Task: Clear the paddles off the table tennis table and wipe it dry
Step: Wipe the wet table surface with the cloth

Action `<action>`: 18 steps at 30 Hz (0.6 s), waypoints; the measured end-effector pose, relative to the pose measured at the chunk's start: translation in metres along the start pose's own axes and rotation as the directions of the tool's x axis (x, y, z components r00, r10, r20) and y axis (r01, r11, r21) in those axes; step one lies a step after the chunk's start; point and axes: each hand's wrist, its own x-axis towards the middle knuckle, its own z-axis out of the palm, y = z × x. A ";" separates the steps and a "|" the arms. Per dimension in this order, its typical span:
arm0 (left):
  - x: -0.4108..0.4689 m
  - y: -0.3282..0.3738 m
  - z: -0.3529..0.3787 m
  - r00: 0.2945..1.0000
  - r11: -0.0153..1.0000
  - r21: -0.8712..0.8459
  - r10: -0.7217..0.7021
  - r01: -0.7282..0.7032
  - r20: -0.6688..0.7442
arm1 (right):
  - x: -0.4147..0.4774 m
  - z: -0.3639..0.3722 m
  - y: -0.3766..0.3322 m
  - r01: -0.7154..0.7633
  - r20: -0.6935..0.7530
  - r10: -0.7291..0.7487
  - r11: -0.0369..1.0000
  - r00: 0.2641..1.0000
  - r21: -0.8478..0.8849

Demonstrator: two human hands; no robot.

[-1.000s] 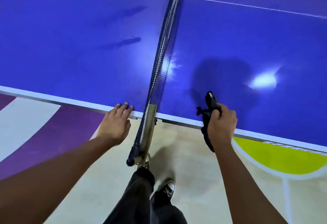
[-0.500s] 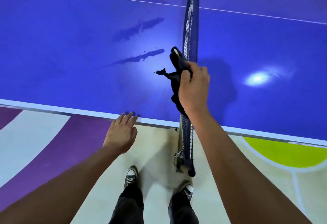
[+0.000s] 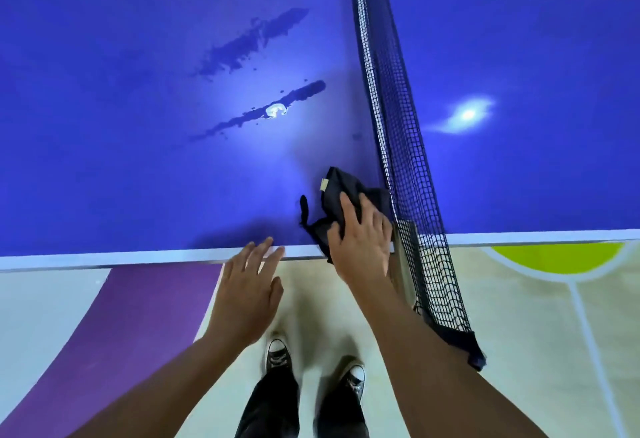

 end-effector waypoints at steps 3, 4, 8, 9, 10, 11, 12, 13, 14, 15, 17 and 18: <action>0.015 -0.005 -0.001 0.997 0.999 -0.044 0.029 -0.032 -0.071 | 0.010 0.002 0.005 0.069 -0.006 -0.069 0.997 0.998 -0.016; 0.021 -0.008 -0.003 0.996 0.998 -0.055 0.036 -0.040 -0.086 | 0.014 0.003 0.006 0.091 0.004 -0.091 0.996 0.996 -0.021; 0.045 -0.019 -0.013 0.996 0.995 -0.103 0.000 -0.010 -0.093 | 0.018 0.009 0.007 0.100 -0.036 -0.101 0.995 0.994 -0.026; 0.052 -0.024 -0.015 0.996 0.995 -0.101 -0.014 0.006 -0.086 | 0.020 0.011 0.007 0.098 -0.037 -0.099 0.994 0.994 -0.039; 0.057 -0.027 -0.016 0.997 0.995 -0.094 -0.025 0.017 -0.079 | 0.022 0.013 0.008 0.098 -0.035 -0.100 0.994 0.994 -0.056; 0.064 -0.032 -0.018 0.997 0.996 -0.086 -0.031 0.024 -0.075 | 0.025 0.015 0.008 0.102 -0.035 -0.105 0.992 0.994 -0.070; 0.070 -0.036 -0.020 0.997 0.996 -0.081 -0.033 0.028 -0.071 | 0.027 0.016 0.009 0.108 -0.036 -0.111 0.991 0.993 -0.081; 0.077 -0.040 -0.022 0.997 0.997 -0.075 -0.032 0.027 -0.071 | 0.028 0.017 0.009 0.113 -0.038 -0.117 0.989 0.992 -0.091; 0.086 -0.044 -0.025 0.997 0.997 -0.068 -0.030 0.025 -0.069 | 0.032 0.017 0.009 0.113 -0.034 -0.117 0.989 0.993 -0.099; 0.094 -0.048 -0.028 0.997 0.998 -0.060 -0.027 0.022 -0.072 | 0.035 0.018 0.009 0.115 -0.027 -0.118 0.988 0.993 -0.104; 0.115 -0.055 -0.034 0.995 0.998 -0.049 -0.033 0.029 -0.091 | 0.046 0.017 0.007 0.120 -0.013 -0.122 0.987 0.992 -0.106; 0.124 -0.058 -0.038 0.994 0.999 -0.042 -0.031 0.027 -0.103 | 0.052 0.016 0.006 0.128 -0.007 -0.129 0.986 0.992 -0.110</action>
